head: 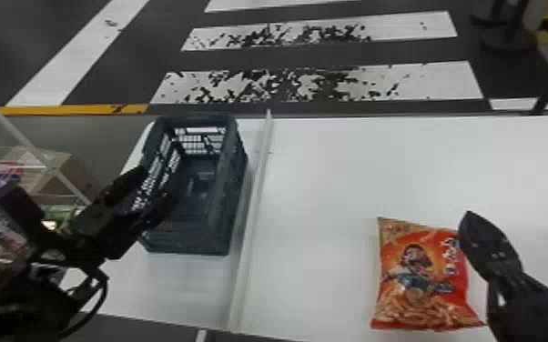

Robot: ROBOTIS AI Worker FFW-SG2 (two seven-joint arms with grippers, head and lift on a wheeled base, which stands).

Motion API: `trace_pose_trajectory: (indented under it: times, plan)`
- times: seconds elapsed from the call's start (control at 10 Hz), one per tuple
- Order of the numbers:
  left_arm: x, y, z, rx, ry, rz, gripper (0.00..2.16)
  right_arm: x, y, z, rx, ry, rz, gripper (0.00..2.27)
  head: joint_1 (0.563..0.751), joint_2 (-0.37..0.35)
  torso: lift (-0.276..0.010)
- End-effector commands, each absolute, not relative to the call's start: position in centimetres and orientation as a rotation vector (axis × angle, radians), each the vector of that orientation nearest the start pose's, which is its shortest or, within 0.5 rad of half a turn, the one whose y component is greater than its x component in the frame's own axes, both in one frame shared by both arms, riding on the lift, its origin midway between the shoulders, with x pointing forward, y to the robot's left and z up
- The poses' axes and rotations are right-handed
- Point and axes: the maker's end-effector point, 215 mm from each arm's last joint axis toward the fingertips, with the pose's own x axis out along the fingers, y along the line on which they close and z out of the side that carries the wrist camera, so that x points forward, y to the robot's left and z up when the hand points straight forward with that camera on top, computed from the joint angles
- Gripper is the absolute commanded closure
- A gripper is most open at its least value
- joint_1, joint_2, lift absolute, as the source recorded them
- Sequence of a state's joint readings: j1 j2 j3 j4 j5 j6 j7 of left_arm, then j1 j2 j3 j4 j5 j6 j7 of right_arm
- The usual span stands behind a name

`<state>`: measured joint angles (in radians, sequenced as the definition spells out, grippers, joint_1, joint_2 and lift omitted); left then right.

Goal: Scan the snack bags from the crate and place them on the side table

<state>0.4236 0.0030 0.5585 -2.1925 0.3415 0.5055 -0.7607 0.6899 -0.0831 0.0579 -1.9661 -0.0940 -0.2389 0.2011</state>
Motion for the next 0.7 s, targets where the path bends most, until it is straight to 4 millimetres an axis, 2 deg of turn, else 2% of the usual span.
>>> trace_pose_trajectory:
  times: [0.0,0.1,0.2,0.3,0.6]
  plan:
    - [40.5,34.3,-31.0,-0.255,0.146,-0.321,0.04,35.1,-16.5,-39.5,0.065,0.113,0.283,1.1,0.695,0.236,-0.094]
    - [40.4,34.6,-31.2,-0.258,0.147,-0.319,0.04,33.9,-16.6,-40.4,0.061,0.146,0.288,0.54,0.695,0.246,-0.094]
    - [40.4,34.9,-31.1,-0.254,0.136,-0.317,0.04,32.6,-16.5,-41.8,0.064,0.193,0.294,0.12,0.695,0.262,-0.094]
    - [40.5,35.2,-31.2,-0.259,0.135,-0.312,0.04,31.4,-16.5,-43.5,0.075,0.247,0.296,0.08,0.695,0.273,-0.094]
    - [40.5,35.8,-32.1,-0.279,0.138,-0.308,0.06,29.2,-15.7,-45.9,0.088,0.339,0.31,0.08,0.695,0.308,-0.094]
